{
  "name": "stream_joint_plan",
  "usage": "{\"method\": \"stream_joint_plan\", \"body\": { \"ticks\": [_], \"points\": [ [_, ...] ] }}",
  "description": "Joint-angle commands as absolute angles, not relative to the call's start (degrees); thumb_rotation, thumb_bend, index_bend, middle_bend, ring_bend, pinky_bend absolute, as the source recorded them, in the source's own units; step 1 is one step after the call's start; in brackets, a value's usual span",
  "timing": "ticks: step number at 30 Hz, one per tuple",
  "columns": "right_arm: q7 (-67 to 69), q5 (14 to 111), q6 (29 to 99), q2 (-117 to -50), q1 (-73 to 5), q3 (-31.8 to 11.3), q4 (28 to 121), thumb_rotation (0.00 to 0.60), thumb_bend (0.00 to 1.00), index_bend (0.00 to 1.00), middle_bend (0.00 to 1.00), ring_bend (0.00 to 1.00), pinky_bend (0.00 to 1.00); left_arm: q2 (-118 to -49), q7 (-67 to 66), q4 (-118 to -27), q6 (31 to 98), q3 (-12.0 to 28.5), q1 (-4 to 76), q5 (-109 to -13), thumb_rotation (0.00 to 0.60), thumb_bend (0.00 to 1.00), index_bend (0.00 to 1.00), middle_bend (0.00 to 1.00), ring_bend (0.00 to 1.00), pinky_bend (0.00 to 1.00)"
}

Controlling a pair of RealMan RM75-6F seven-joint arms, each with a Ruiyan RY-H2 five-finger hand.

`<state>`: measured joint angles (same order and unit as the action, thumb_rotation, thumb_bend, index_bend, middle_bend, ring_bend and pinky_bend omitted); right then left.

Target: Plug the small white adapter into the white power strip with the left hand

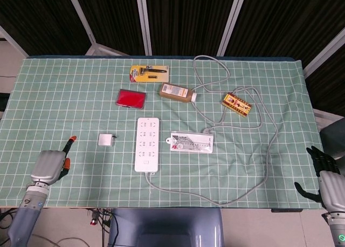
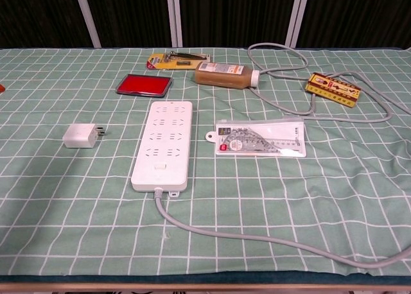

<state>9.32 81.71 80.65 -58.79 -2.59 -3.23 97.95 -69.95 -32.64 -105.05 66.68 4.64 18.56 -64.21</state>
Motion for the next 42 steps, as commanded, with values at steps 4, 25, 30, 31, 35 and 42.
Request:
{"method": "stream_joint_plan", "body": {
  "ticks": [4, 25, 30, 31, 35, 42],
  "points": [
    [9.79, 81.49, 80.42, -58.66, -2.60, -3.26, 98.04, 0.600, 0.34, 0.00, 0.00, 0.00, 0.00, -71.94, -41.40, -107.20, 61.91, 6.45, 24.93, -52.46, 0.600, 0.65, 0.05, 0.88, 0.82, 0.87],
    [10.71, 80.72, 79.68, -58.29, -2.75, -3.47, 98.30, 0.600, 0.34, 0.00, 0.00, 0.00, 0.00, -81.08, -48.04, -102.80, 62.22, 4.77, 33.60, -39.20, 0.600, 0.67, 0.09, 0.88, 0.82, 0.87],
    [10.70, 80.64, 79.65, -58.29, -2.76, -3.50, 98.31, 0.600, 0.34, 0.00, 0.00, 0.00, 0.00, -81.87, -47.67, -102.12, 62.57, 4.15, 34.16, -38.74, 0.600, 0.67, 0.09, 0.88, 0.82, 0.87],
    [10.70, 80.62, 79.64, -58.28, -2.76, -3.50, 98.32, 0.600, 0.34, 0.00, 0.00, 0.00, 0.00, -82.00, -47.55, -101.90, 62.69, 4.00, 34.26, -38.73, 0.600, 0.67, 0.09, 0.88, 0.82, 0.87],
    [10.63, 80.61, 79.65, -58.29, -2.75, -3.50, 98.35, 0.600, 0.34, 0.00, 0.00, 0.00, 0.00, -82.21, -46.94, -101.36, 62.99, 3.66, 34.52, -38.63, 0.600, 0.67, 0.09, 0.88, 0.82, 0.87],
    [10.52, 80.57, 79.61, -58.27, -2.74, -3.50, 98.45, 0.600, 0.34, 0.00, 0.00, 0.00, 0.00, -82.31, -46.24, -100.75, 63.05, 3.03, 35.20, -38.09, 0.600, 0.67, 0.09, 0.88, 0.82, 0.87]
  ]
}}
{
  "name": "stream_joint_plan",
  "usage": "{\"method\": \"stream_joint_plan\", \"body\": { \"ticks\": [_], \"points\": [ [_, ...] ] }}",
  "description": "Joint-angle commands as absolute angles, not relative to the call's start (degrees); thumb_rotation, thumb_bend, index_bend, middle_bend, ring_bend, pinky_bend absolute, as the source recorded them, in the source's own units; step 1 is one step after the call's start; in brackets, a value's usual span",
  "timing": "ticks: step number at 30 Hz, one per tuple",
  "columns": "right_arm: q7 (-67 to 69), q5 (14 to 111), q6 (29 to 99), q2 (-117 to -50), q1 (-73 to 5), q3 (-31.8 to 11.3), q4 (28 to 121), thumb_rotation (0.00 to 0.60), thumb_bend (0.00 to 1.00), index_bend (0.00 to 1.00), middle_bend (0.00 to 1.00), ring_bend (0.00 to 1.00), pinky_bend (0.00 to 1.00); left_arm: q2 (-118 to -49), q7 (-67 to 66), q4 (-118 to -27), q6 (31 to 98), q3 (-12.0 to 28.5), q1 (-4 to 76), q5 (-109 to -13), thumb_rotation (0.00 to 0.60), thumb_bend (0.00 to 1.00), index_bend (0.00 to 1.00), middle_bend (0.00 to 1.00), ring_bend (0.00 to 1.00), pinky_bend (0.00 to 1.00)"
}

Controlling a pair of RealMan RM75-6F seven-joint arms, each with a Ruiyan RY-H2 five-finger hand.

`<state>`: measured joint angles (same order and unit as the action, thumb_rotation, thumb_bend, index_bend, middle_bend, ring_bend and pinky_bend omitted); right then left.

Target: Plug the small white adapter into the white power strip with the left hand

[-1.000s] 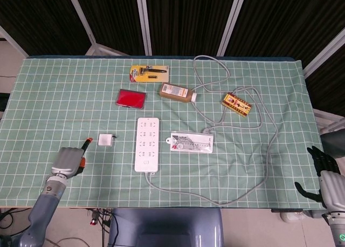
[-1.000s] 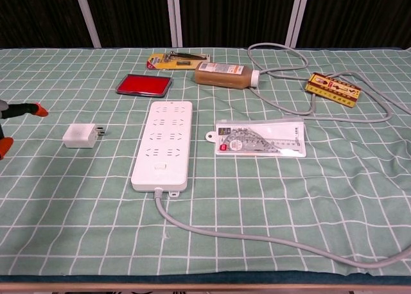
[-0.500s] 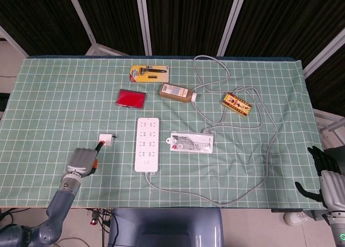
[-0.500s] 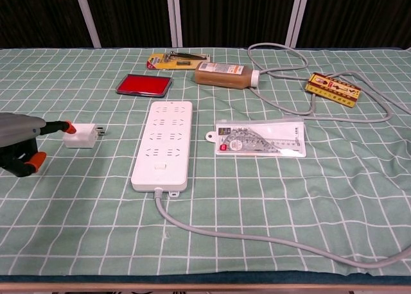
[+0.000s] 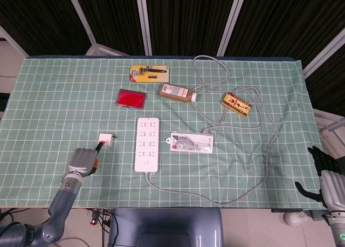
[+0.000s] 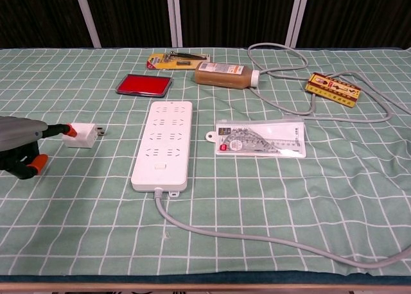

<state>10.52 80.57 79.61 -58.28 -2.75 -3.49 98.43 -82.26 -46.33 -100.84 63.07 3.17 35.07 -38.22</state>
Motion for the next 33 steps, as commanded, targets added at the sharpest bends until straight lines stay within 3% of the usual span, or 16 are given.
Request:
{"method": "stream_joint_plan", "body": {
  "ticks": [1, 27, 33],
  "points": [
    [10.51, 80.57, 79.61, -58.26, -2.74, -3.50, 98.45, 0.600, 0.34, 0.00, 0.00, 0.00, 0.00, -82.33, -46.21, -100.70, 63.05, 2.87, 35.29, -38.03, 0.600, 0.67, 0.09, 0.88, 0.82, 0.87],
    [10.23, 80.89, 80.11, -58.32, -2.56, -3.47, 98.56, 0.600, 0.34, 0.00, 0.00, 0.00, 0.00, -79.86, -42.77, -103.69, 65.36, -2.06, 33.16, -40.12, 0.600, 0.68, 0.12, 0.88, 0.82, 0.87],
    [10.35, 80.86, 80.07, -58.30, -2.55, -3.48, 98.57, 0.600, 0.34, 0.00, 0.00, 0.00, 0.00, -78.49, -41.02, -105.31, 66.59, -2.38, 32.40, -43.26, 0.600, 0.57, 0.12, 0.88, 0.82, 0.87]
  ]
}}
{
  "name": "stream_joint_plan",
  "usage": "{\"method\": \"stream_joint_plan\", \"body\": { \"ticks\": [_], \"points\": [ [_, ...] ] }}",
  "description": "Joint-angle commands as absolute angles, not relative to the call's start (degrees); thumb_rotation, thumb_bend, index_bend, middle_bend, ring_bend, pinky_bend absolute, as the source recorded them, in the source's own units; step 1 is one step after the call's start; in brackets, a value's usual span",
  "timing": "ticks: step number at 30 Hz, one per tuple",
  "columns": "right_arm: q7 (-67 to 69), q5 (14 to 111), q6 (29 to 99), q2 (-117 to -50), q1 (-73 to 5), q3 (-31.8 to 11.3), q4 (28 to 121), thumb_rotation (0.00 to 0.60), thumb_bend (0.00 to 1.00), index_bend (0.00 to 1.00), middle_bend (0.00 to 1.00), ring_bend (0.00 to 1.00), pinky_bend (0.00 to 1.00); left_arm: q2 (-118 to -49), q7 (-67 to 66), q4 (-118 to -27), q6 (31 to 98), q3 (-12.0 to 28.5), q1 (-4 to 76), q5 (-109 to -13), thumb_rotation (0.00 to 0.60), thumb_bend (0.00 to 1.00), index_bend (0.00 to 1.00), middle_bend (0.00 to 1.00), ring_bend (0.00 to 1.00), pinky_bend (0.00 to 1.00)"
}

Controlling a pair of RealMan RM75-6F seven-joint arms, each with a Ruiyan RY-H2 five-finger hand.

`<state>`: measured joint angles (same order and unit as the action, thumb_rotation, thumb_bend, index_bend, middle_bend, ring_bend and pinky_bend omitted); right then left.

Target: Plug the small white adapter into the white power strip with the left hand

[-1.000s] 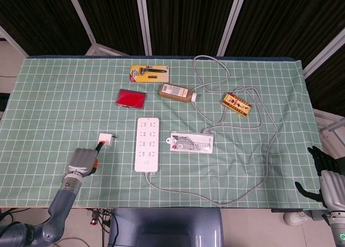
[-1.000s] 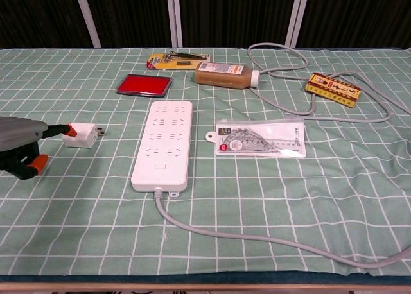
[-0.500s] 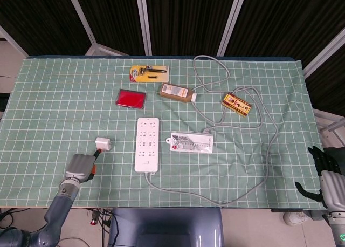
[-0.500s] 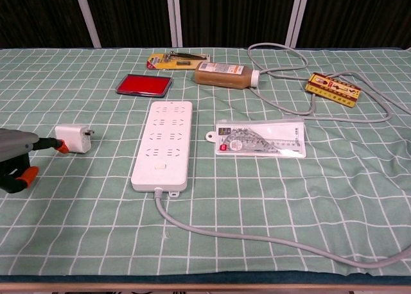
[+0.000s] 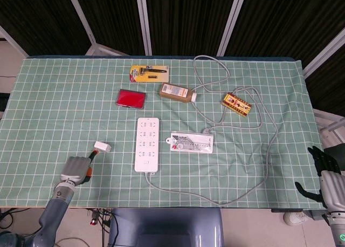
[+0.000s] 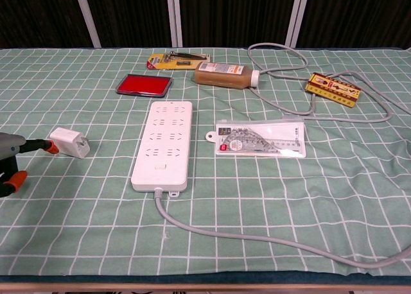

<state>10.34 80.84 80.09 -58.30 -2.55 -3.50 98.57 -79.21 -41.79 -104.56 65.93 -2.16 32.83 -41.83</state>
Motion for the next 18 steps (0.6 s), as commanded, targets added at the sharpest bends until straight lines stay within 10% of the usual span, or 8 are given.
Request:
{"method": "stream_joint_plan", "body": {
  "ticks": [1, 18],
  "points": [
    [10.34, 80.90, 80.09, -58.29, -2.55, -3.47, 98.57, 0.600, 0.34, 0.00, 0.00, 0.00, 0.00, -78.11, -40.71, -105.64, 66.82, -2.49, 32.22, -43.84, 0.600, 0.56, 0.12, 0.88, 0.82, 0.87],
    [10.36, 81.08, 80.25, -58.27, -2.45, -3.40, 98.59, 0.600, 0.34, 0.00, 0.00, 0.00, 0.00, -75.24, -33.69, -105.63, 69.54, -0.13, 30.03, -51.19, 0.600, 0.26, 0.12, 0.86, 0.84, 0.90]
  ]
}}
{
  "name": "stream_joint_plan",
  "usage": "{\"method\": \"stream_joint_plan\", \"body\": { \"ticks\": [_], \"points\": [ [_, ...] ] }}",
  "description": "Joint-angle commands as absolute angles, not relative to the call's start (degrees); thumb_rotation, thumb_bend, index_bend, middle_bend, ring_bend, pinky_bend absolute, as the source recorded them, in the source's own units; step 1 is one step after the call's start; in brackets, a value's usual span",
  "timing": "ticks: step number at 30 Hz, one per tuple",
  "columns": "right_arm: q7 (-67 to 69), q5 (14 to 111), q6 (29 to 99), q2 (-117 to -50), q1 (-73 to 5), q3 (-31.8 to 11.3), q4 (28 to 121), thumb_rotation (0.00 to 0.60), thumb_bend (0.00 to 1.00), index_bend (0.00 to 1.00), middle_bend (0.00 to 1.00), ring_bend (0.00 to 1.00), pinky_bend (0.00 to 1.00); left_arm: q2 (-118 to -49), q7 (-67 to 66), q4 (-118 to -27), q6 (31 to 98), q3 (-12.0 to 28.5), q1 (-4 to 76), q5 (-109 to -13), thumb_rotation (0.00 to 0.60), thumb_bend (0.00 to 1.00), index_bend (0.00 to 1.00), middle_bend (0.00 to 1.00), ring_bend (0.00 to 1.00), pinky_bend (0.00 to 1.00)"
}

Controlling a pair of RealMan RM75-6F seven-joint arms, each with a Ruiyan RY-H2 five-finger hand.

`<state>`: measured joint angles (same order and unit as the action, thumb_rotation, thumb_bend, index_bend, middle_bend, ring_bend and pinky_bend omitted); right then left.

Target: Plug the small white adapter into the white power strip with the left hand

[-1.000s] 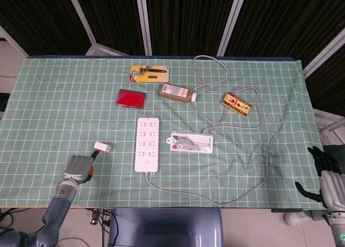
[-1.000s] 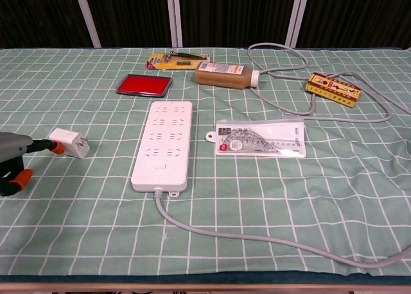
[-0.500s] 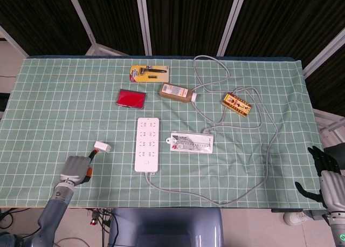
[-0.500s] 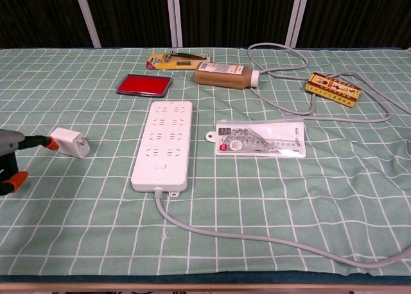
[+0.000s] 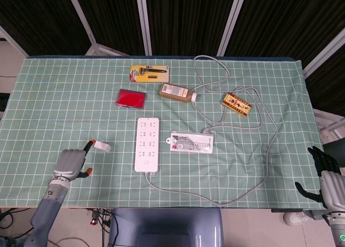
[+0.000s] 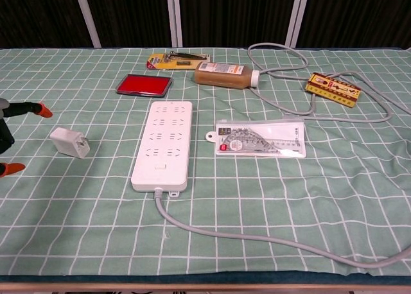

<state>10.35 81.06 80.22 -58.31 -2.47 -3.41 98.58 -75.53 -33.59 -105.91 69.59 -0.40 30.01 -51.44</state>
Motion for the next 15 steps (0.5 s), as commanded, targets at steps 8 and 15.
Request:
{"method": "stream_joint_plan", "body": {
  "ticks": [8, 15],
  "points": [
    [10.25, 80.99, 80.11, -58.34, -2.49, -3.39, 98.60, 0.600, 0.34, 0.00, 0.00, 0.00, 0.00, -72.97, -34.71, -105.31, 67.67, 0.44, 30.48, -47.39, 0.600, 0.27, 0.14, 0.87, 0.85, 0.90],
    [10.19, 80.89, 80.06, -58.31, -2.48, -3.39, 98.64, 0.600, 0.34, 0.00, 0.00, 0.00, 0.00, -73.28, -36.38, -104.05, 65.30, 0.14, 31.32, -43.49, 0.600, 0.27, 0.14, 0.87, 0.85, 0.90]
  ]
}}
